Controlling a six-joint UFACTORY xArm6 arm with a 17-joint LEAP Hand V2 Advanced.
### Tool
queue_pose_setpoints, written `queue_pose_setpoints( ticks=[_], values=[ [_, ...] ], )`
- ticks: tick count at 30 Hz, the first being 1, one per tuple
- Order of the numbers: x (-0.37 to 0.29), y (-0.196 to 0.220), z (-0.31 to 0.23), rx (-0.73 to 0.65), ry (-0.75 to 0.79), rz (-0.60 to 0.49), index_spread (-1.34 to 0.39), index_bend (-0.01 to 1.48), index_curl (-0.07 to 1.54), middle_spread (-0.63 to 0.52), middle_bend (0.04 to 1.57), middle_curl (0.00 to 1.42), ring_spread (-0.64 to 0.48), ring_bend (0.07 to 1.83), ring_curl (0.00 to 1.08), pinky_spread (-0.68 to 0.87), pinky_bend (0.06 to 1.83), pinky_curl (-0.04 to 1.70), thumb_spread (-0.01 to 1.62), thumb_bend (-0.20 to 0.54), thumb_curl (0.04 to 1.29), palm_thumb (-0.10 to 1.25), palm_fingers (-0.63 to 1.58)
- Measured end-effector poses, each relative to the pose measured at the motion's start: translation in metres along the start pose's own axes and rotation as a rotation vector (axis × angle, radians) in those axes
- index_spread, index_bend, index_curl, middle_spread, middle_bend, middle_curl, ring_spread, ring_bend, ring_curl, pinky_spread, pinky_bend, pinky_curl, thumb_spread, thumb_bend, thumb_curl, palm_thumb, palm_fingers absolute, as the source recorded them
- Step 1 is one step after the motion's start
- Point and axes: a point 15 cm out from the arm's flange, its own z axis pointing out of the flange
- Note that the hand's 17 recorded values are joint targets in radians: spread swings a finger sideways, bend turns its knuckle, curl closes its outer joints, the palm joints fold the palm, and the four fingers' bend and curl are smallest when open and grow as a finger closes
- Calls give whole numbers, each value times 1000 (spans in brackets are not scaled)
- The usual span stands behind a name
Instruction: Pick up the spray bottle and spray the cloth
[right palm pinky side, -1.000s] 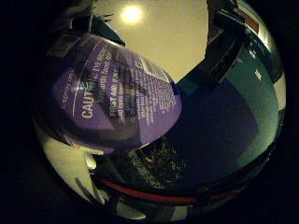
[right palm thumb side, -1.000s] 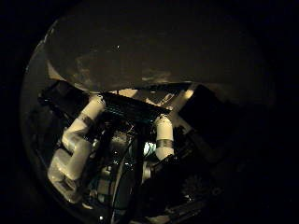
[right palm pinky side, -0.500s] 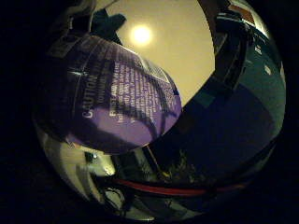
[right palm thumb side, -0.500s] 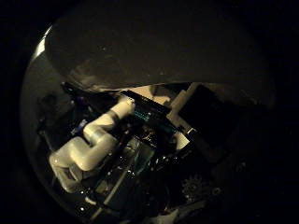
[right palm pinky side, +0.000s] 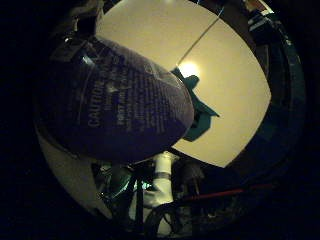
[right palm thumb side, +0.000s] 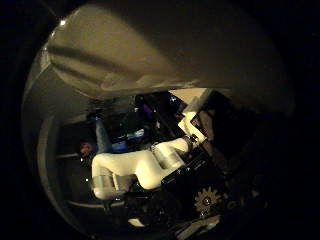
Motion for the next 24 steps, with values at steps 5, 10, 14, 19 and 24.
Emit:
queue_pose_setpoints(
  ticks=[5,10,14,19,24],
  values=[
    [-11,-24,8,80,-83,-100,-186,1153,674,-85,1342,578,-147,1451,545,-231,1072,1027,910,-13,783,1098,1228],
    [-12,-37,31,124,-176,-150,-186,1152,675,-86,1348,580,-148,1450,545,-223,1076,1030,903,-14,786,1090,1229],
    [-16,-52,44,212,-296,-183,-186,1155,677,-85,1346,578,-149,1451,546,-217,1075,1031,901,-14,789,1089,1224],
    [-9,-66,56,298,-374,-211,-186,1153,677,-85,1344,578,-149,1449,546,-214,1078,1032,900,-14,791,1089,1226],
    [6,-77,72,342,-446,-211,-186,1154,677,-85,1345,578,-148,1451,547,-214,1073,1041,900,-14,792,1088,1225]
  ],
)
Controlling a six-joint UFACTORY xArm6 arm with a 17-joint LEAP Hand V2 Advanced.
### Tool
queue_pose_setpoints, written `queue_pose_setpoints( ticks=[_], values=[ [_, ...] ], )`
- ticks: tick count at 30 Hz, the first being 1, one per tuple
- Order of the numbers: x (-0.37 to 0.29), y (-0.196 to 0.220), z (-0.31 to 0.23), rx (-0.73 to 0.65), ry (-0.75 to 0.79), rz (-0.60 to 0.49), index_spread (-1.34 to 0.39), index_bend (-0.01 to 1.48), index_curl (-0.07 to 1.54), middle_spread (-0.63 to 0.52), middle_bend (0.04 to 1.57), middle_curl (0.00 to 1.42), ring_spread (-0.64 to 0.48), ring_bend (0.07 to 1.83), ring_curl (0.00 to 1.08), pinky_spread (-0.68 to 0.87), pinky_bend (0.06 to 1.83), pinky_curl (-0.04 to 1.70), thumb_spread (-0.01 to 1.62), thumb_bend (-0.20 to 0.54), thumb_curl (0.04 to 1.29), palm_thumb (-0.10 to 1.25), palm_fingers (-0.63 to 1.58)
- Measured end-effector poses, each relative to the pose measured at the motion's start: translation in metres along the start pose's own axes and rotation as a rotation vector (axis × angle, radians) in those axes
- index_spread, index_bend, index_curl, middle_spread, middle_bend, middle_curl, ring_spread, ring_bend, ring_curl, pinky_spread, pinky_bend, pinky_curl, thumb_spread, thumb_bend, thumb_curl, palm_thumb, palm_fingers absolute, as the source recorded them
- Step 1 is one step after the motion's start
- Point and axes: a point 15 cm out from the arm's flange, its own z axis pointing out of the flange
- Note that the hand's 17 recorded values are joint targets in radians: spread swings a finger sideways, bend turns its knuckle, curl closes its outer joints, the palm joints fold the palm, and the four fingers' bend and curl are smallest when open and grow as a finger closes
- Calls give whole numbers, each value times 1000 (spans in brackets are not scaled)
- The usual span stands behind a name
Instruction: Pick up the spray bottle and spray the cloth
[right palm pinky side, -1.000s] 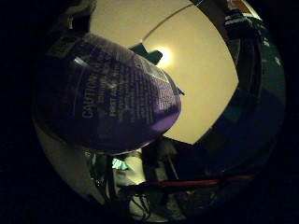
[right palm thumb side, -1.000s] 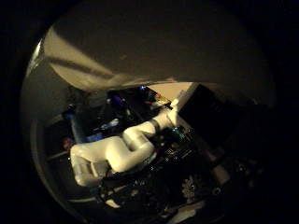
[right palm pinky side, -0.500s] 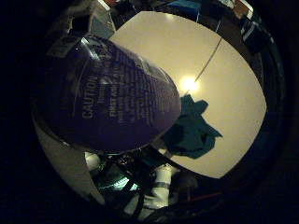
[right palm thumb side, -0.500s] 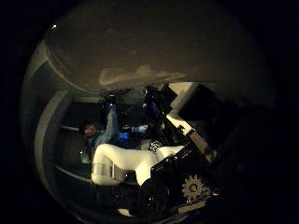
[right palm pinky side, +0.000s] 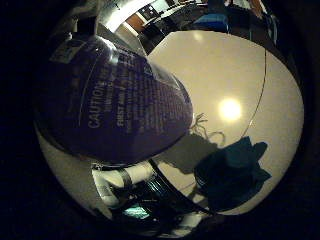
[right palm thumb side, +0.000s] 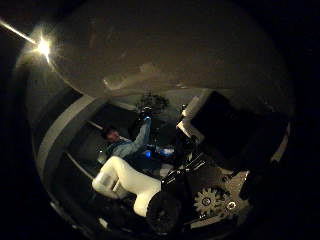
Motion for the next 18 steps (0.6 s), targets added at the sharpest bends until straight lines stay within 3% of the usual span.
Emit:
queue_pose_setpoints(
  ticks=[18],
  values=[
    [112,34,32,-37,-27,91,-187,1149,678,-85,1344,578,-147,1452,545,-217,1061,1059,896,-15,794,1074,1225]
  ],
)
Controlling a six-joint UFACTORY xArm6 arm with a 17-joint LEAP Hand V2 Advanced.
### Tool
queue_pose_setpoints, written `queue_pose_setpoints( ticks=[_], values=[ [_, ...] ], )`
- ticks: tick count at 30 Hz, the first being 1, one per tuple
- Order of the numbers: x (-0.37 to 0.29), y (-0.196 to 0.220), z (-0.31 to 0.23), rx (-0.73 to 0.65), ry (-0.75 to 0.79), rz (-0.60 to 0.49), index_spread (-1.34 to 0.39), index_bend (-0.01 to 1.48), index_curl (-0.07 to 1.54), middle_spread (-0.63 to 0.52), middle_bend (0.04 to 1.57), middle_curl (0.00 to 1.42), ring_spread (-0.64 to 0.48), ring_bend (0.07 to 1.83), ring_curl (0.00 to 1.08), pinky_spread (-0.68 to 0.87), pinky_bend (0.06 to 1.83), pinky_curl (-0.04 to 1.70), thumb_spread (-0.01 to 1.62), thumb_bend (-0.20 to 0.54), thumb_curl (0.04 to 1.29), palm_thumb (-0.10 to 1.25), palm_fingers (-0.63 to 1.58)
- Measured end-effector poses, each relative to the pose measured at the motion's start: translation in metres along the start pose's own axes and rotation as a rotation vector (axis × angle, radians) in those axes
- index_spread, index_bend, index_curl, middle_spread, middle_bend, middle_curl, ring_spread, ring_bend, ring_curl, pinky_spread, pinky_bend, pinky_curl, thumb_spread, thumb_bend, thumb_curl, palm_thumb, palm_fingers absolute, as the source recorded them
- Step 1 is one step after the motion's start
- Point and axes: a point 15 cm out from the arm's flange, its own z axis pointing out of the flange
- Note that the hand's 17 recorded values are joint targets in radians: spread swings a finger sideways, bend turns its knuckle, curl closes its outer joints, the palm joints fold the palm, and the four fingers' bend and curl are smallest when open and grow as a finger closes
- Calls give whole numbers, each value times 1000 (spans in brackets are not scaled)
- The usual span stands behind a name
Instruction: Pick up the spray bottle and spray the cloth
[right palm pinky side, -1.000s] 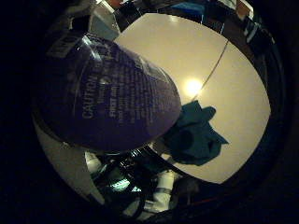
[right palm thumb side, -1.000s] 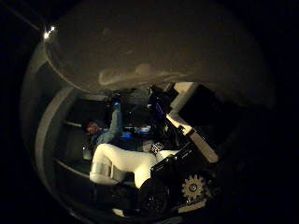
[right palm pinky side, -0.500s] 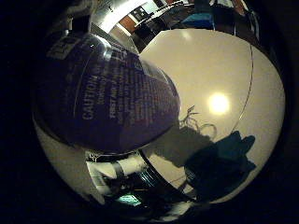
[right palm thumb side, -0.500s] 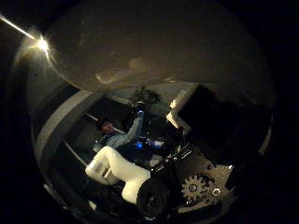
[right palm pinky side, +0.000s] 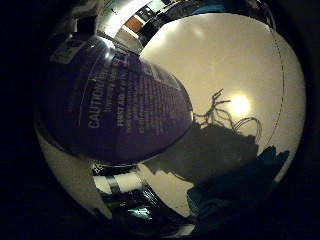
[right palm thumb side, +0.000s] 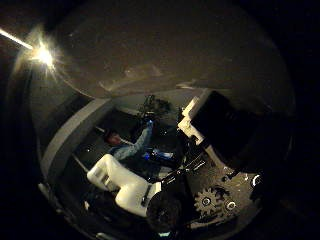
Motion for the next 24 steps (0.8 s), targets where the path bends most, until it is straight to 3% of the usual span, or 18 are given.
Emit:
queue_pose_setpoints(
  ticks=[11,13,19,24],
  values=[
    [28,16,13,-37,-16,17,-192,1072,660,-84,1293,563,-140,1417,529,-258,1027,977,918,-27,740,963,1205],
    [28,22,15,-59,-26,11,-203,967,644,-85,1250,552,-128,1410,519,-285,1018,931,897,-31,718,939,1160],
    [30,40,16,-139,-18,-17,-315,366,544,-124,988,503,-154,1349,498,-400,1095,821,865,-30,634,882,827],
    [32,45,14,-170,5,-44,-437,241,501,-140,741,458,-145,1293,487,-404,1048,788,934,-32,546,834,530]
  ],
)
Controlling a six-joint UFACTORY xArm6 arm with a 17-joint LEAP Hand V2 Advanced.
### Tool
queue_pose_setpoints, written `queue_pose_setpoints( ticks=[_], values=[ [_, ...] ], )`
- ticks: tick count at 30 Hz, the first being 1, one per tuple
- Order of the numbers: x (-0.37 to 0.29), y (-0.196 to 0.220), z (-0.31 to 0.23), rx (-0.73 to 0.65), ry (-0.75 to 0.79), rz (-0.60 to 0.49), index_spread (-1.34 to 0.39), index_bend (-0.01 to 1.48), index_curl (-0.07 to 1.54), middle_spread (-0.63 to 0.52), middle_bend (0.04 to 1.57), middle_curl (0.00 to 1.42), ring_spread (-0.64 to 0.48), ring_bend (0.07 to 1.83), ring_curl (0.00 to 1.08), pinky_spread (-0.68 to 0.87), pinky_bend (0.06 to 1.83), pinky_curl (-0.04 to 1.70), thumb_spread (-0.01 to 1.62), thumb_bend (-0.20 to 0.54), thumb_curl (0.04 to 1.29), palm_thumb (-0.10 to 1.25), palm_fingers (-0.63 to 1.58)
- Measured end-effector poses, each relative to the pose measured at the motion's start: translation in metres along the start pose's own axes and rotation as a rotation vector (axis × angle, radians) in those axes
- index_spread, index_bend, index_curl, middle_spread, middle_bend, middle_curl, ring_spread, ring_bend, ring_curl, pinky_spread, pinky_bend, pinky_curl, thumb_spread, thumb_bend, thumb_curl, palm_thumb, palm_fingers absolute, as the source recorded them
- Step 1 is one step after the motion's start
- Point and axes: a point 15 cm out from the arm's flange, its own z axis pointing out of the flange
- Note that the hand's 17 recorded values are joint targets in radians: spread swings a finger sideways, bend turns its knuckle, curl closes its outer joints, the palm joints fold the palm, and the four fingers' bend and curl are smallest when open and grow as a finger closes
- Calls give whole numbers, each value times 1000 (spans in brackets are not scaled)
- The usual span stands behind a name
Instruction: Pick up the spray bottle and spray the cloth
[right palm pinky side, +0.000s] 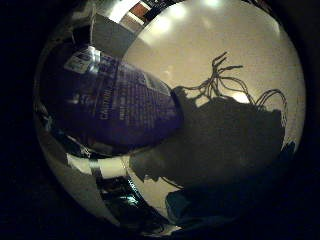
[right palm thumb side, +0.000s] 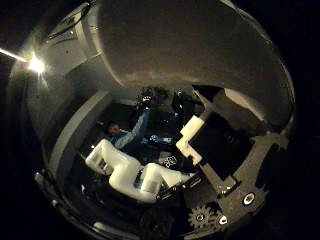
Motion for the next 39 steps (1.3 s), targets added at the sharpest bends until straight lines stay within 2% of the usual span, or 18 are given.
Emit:
queue_pose_setpoints(
  ticks=[4,8,14,18,24,29,39],
  values=[
    [0,2,-2,-12,11,-7,-456,274,495,-117,644,435,-151,1159,457,-282,882,767,947,-35,483,792,262],
    [-2,2,-5,-11,15,-12,-429,264,458,-74,553,404,-120,984,396,-47,716,700,944,-30,429,764,114],
    [-8,-2,-16,-1,30,-24,-392,228,419,-45,440,368,-37,758,319,188,574,583,941,-28,387,750,102],
    [-5,0,-25,-6,52,-24,-375,196,402,-31,378,355,11,635,280,284,494,506,940,-29,372,747,110],
    [-6,-9,-46,22,76,-38,-359,173,369,-6,305,346,51,530,254,327,424,424,941,-27,366,743,141],
    [-5,-12,-67,56,94,-9,-344,167,344,8,269,347,77,456,243,336,392,380,944,-27,362,740,143],
    [-11,-16,-117,117,160,3,-328,160,307,24,224,349,97,401,249,347,361,334,939,-27,356,737,159]
  ],
)
